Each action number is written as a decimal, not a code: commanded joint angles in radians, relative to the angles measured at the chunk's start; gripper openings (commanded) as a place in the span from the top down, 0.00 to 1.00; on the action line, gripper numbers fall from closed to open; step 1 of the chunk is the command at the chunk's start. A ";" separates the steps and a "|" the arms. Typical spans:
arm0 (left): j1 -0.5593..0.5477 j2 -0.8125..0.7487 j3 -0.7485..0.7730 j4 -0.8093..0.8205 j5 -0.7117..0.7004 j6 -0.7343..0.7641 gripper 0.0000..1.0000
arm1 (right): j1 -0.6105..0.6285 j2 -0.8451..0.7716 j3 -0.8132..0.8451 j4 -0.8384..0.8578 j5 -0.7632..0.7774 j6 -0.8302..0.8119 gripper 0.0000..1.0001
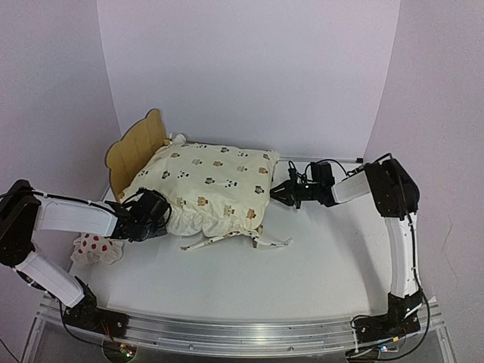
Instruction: Set up the pet bed
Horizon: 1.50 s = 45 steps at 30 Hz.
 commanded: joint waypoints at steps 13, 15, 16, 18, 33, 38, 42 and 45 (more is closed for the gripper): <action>-0.031 -0.272 0.015 -0.157 -0.026 0.031 0.48 | -0.020 -0.198 -0.007 -0.077 0.196 0.039 0.33; -0.031 -0.278 0.010 -0.150 -0.026 0.028 0.46 | -0.004 -0.176 0.023 -0.095 0.196 0.042 0.31; -0.031 -0.278 0.009 -0.148 -0.021 0.025 0.45 | 0.004 -0.166 0.036 -0.102 0.195 0.042 0.31; -0.031 -0.278 0.007 -0.141 -0.012 0.023 0.45 | 0.017 -0.140 0.060 -0.111 0.188 0.045 0.30; -0.031 -0.295 -0.001 -0.126 -0.012 0.042 0.46 | -0.021 -0.010 0.024 0.177 0.051 0.194 0.14; -0.031 -0.274 0.005 -0.089 0.001 0.057 0.46 | -0.018 0.163 0.161 0.455 -0.006 0.431 0.15; -0.031 -0.244 0.026 -0.085 0.002 0.063 0.47 | -0.011 0.210 0.202 0.470 -0.005 0.440 0.12; -0.031 -0.228 0.032 -0.075 -0.001 0.064 0.47 | 0.000 0.229 0.215 0.470 -0.005 0.429 0.03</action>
